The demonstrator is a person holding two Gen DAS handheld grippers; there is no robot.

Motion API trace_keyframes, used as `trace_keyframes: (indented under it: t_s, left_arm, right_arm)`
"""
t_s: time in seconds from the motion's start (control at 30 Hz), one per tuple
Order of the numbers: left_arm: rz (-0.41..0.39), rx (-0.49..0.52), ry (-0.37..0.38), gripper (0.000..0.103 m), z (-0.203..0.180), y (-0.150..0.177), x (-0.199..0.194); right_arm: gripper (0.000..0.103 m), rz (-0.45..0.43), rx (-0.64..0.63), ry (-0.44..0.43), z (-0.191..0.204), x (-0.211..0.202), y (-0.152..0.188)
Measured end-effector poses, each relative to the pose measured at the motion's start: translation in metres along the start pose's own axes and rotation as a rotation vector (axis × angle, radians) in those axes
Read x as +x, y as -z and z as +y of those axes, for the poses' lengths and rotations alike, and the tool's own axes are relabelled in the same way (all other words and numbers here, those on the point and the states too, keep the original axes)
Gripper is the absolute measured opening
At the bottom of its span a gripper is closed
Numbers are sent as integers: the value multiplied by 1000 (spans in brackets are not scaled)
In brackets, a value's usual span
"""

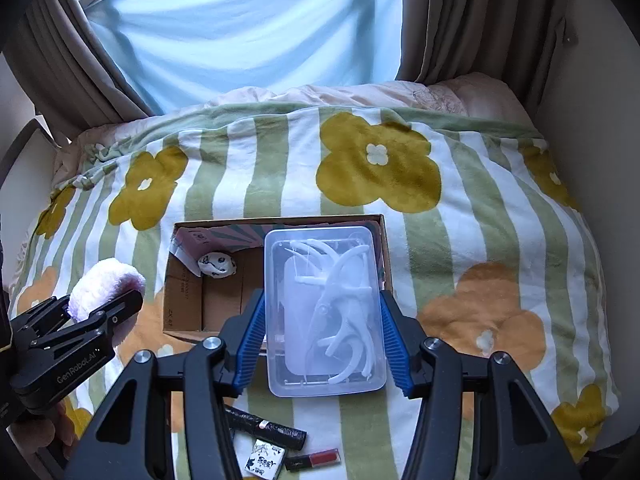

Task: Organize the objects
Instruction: 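Carry the towel roll and clear box over the cardboard box with both tools, then lower both items into the box and open both tools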

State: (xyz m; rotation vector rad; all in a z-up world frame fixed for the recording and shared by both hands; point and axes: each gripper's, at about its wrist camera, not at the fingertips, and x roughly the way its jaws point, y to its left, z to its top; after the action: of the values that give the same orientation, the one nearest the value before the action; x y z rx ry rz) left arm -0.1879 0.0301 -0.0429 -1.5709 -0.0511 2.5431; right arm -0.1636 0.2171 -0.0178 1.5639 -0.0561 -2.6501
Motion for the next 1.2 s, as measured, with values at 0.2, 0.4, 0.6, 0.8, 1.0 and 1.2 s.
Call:
trace_keyframes:
  t_s: [0.2,0.4,0.6,0.8,1.0,1.2]
  left_arm:
    - [57,6,-22,44,1,-19,53]
    - [149,22,-41,44,4,-22,115]
    - [225,40,-43,44,2,-16,169]
    - [274,85,-30,44,-11,-8,205]
    - [296,102,-22,44,-17,-5,221]
    - [286,150,-34,44,-21,-7,216]
  right_arm:
    - [50,69,30,4,-6,58,-18]
    - [50,155,24,11,-4,119,-25]
    - [50,241,25,24,-4,172,-22]
    - [50,300,44,30,-9,207,-15]
    - [50,313,35,26,-11,215,-15]
    - [51,332,37,26,-14,216,-20]
